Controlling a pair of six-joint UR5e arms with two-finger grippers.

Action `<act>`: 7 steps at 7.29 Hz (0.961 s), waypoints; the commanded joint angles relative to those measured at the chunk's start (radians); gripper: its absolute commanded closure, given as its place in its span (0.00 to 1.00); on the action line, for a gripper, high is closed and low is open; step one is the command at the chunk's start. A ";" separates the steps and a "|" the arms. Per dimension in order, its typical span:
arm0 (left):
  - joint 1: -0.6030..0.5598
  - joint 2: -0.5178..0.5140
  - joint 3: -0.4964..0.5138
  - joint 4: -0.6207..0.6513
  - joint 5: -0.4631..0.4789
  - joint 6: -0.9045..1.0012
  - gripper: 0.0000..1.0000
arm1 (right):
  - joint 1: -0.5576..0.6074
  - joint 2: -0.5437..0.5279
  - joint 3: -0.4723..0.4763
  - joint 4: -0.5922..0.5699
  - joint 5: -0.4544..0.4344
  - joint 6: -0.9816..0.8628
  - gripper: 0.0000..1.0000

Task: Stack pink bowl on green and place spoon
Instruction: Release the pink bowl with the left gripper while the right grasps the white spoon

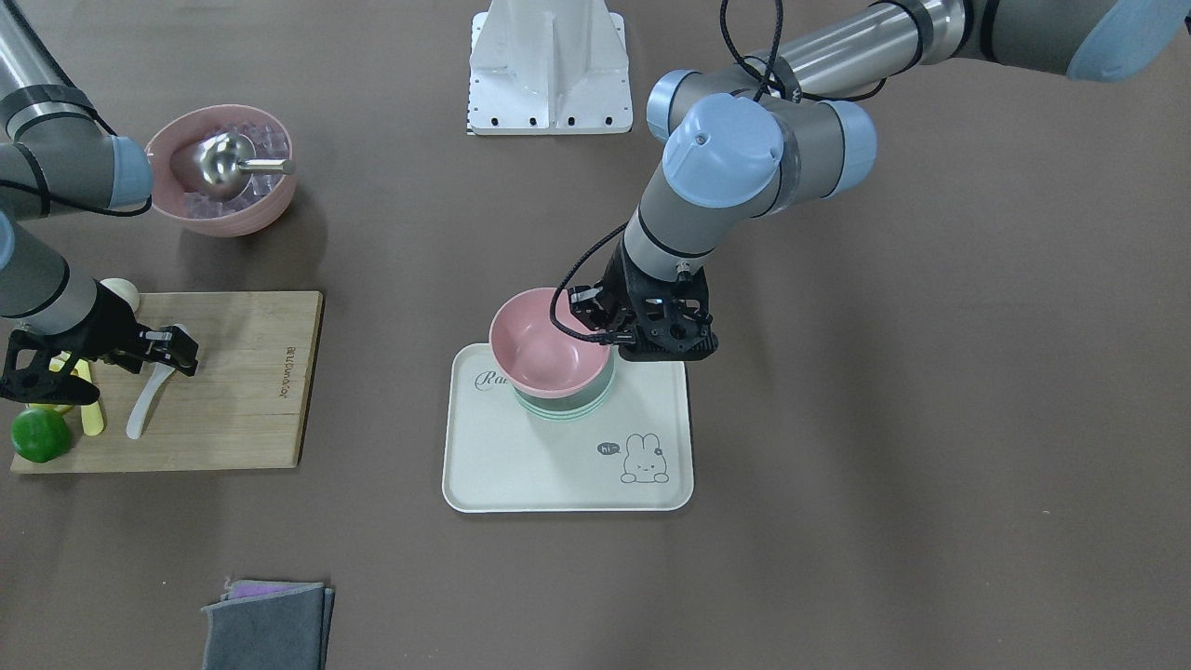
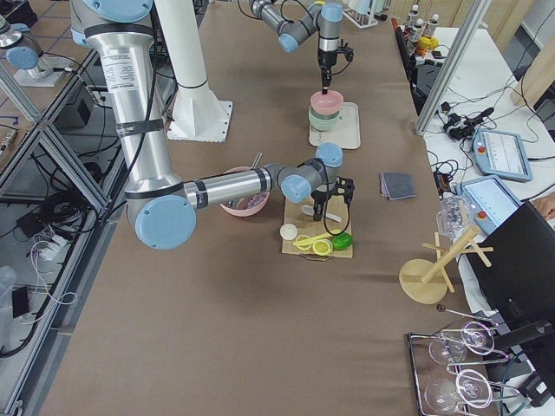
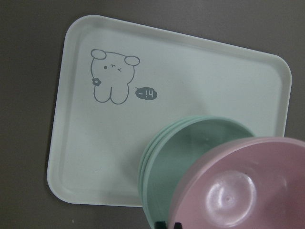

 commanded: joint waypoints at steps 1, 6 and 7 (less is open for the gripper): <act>-0.005 0.003 -0.002 -0.036 0.024 0.000 0.02 | 0.000 -0.002 -0.007 0.000 0.000 0.004 1.00; -0.155 0.329 -0.319 -0.026 -0.072 0.124 0.02 | 0.021 0.219 0.025 -0.209 0.003 0.094 1.00; -0.193 0.419 -0.379 -0.028 -0.109 0.176 0.02 | 0.000 0.283 0.043 -0.232 0.002 0.219 1.00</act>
